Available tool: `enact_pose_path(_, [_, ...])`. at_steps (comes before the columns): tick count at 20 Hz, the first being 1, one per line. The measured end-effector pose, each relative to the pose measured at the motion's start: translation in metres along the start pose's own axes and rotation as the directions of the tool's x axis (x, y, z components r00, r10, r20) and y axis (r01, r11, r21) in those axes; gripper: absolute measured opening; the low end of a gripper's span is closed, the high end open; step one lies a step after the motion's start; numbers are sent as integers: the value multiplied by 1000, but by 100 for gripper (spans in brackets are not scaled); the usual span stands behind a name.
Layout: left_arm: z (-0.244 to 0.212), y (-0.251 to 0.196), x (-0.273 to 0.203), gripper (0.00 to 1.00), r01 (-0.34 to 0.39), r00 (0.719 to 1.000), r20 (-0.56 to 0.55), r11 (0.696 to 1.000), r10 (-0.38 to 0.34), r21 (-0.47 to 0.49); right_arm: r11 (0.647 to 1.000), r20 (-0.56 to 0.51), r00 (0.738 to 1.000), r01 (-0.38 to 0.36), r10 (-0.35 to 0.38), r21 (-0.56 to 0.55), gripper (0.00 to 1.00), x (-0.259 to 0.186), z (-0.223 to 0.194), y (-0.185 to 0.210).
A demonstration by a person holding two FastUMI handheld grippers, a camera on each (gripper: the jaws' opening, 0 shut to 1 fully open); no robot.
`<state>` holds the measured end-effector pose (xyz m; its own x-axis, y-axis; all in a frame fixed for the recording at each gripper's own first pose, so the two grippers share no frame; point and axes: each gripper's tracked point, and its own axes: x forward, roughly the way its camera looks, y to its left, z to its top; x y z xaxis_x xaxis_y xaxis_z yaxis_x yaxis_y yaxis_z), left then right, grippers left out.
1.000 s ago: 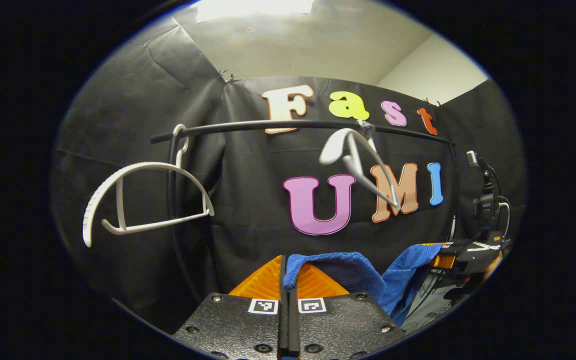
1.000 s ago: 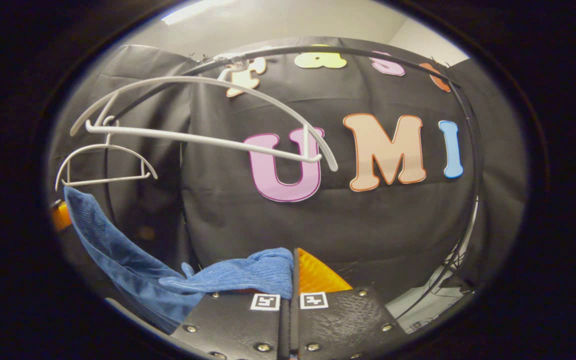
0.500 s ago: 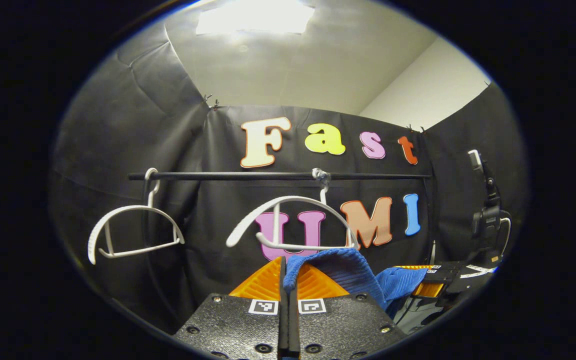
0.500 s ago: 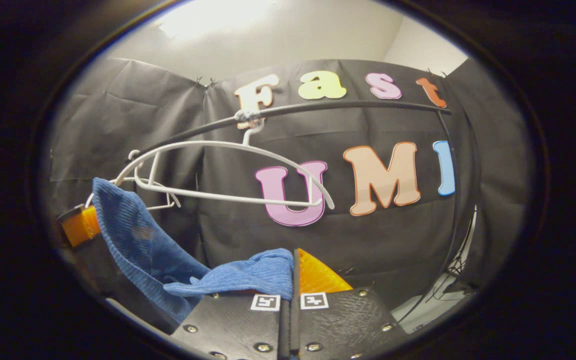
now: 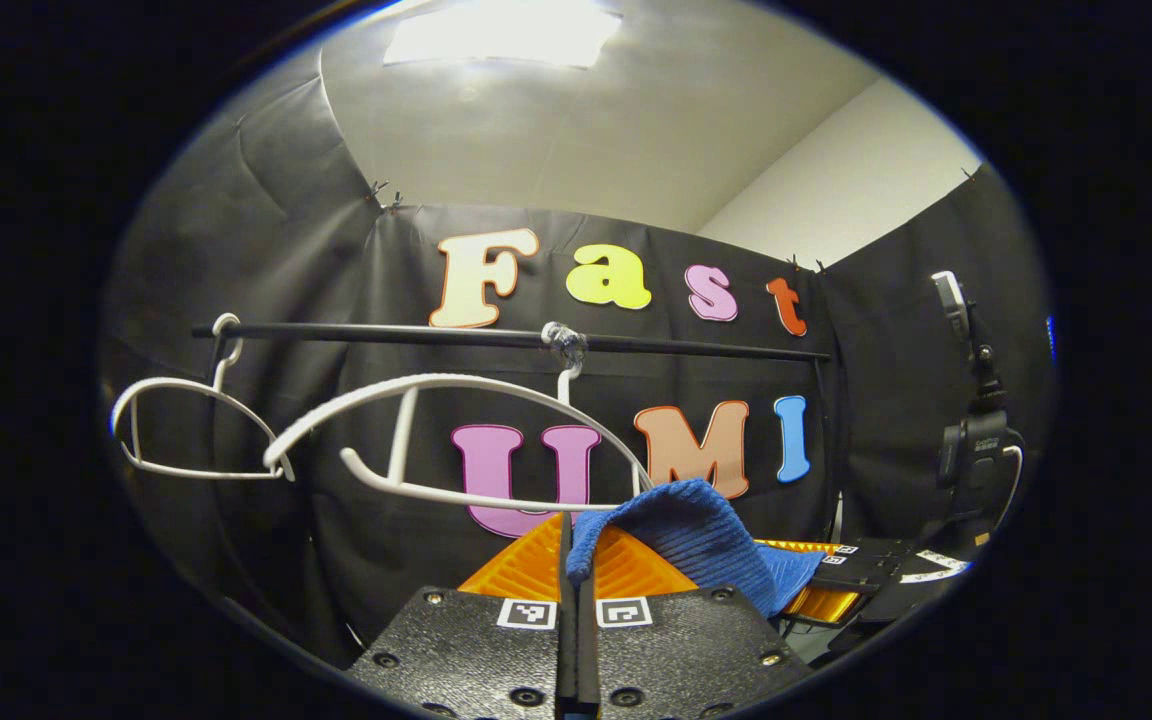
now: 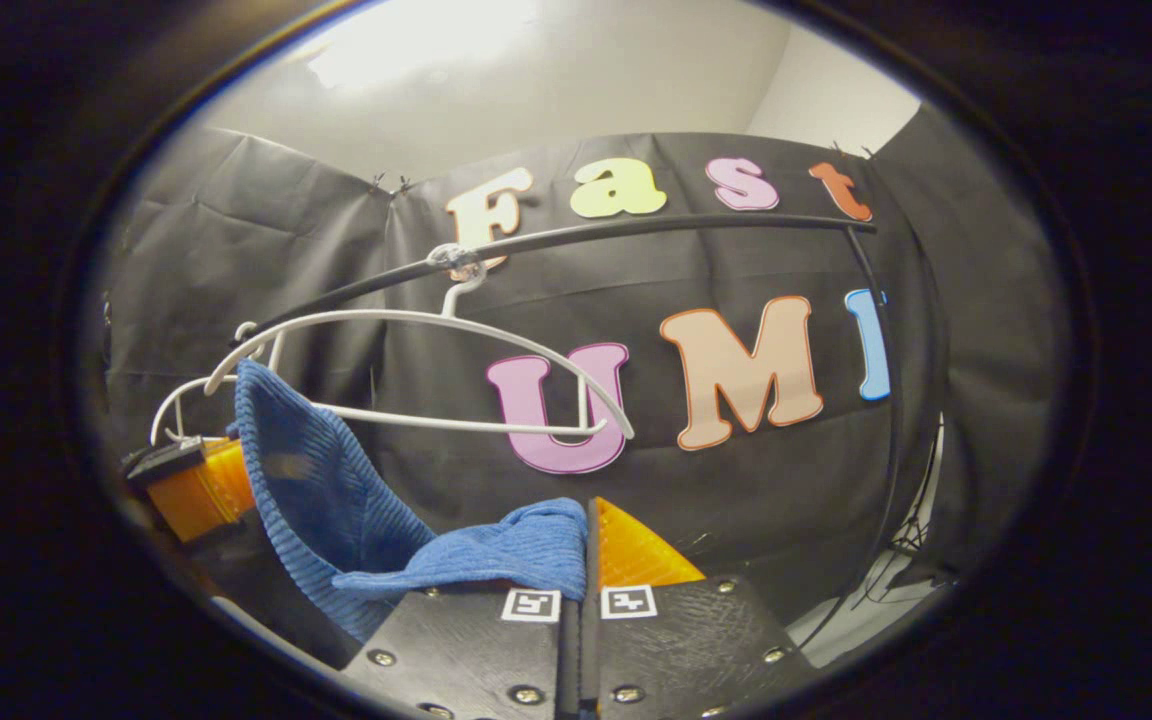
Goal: Grasp the clothes on the hanger with both hands and then place them into the laundry hamper below.
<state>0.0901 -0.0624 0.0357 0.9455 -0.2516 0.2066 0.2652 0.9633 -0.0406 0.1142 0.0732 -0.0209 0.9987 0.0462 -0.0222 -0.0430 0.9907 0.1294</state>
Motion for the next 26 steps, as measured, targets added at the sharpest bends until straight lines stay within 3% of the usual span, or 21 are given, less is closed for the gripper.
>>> enact_pose_path(5, [-28,-6,21,0,11,999,37,1000,-12,29,1000,-13,1000,11,-11,-9,3,25,-23,-15])
enact_pose_path(13, [-156,19,28,1,-36,994,-104,999,36,4,999,-156,987,36,-32,26,1,57,-157,-26])
enact_pose_path(18, [-227,46,23,1,-79,976,-207,996,71,-30,996,-240,970,64,-47,61,2,60,-227,-36])
enact_pose_path(22, [-289,56,10,1,-82,962,-265,995,65,-54,990,-286,952,132,-112,51,4,58,-283,-57])
enact_pose_path(26, [-361,66,-7,1,-110,928,-366,989,69,-94,988,-358,924,153,-136,20,1,47,-347,-69])
